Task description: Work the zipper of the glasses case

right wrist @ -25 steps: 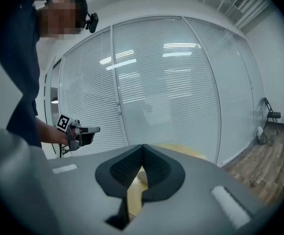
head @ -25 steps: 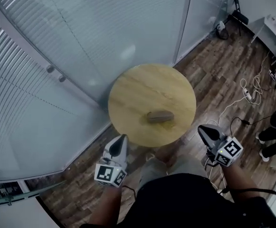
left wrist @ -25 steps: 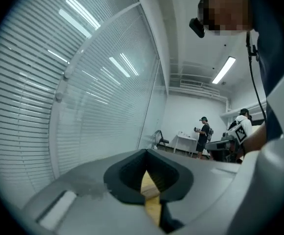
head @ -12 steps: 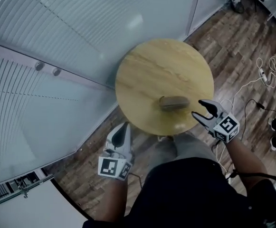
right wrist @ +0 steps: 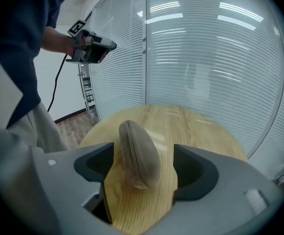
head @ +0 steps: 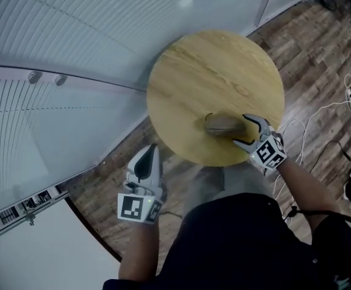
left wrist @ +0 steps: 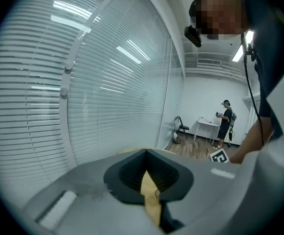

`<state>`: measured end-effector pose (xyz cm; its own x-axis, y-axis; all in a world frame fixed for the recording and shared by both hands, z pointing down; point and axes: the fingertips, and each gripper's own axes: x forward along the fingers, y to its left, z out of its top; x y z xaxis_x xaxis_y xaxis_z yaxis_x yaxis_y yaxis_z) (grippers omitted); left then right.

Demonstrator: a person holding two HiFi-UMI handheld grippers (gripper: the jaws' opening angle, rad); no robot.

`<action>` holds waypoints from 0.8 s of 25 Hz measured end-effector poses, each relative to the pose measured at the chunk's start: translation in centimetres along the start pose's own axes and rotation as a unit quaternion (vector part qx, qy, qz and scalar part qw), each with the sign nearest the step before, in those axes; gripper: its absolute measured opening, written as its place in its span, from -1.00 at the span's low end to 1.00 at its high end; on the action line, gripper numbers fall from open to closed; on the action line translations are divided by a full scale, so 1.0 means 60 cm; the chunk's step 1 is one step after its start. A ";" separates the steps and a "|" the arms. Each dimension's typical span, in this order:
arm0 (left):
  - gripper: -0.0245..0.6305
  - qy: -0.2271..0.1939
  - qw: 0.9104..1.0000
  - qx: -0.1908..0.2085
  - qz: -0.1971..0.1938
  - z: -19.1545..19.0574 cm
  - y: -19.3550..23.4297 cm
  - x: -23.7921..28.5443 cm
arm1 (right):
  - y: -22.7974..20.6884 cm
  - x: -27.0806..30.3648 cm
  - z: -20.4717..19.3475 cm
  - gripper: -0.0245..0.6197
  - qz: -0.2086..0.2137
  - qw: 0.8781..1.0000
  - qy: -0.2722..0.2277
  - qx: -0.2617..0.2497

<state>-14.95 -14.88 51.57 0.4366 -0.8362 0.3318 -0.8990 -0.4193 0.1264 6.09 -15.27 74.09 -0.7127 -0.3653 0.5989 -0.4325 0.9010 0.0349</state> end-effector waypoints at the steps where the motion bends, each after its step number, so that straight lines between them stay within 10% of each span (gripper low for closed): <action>1: -0.92 0.000 1.000 -0.002 0.005 0.000 -0.004 0.002 | -0.003 0.008 -0.009 0.27 0.006 1.000 0.004 -0.007; 10: -0.92 0.043 0.995 -0.050 0.070 -0.055 0.046 0.006 | 0.002 0.113 -0.031 0.26 0.086 0.993 0.052 -0.063; 20: -0.92 0.051 0.993 -0.036 0.097 -0.038 0.034 0.013 | -0.009 0.146 -0.028 0.07 0.130 0.989 0.071 -0.007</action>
<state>-16.54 -15.58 54.22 0.2519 -0.8575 0.4486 -0.9678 -0.2241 0.1150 0.99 -18.57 80.68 -0.7132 -0.0843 0.6958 -0.2363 0.9636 -0.1255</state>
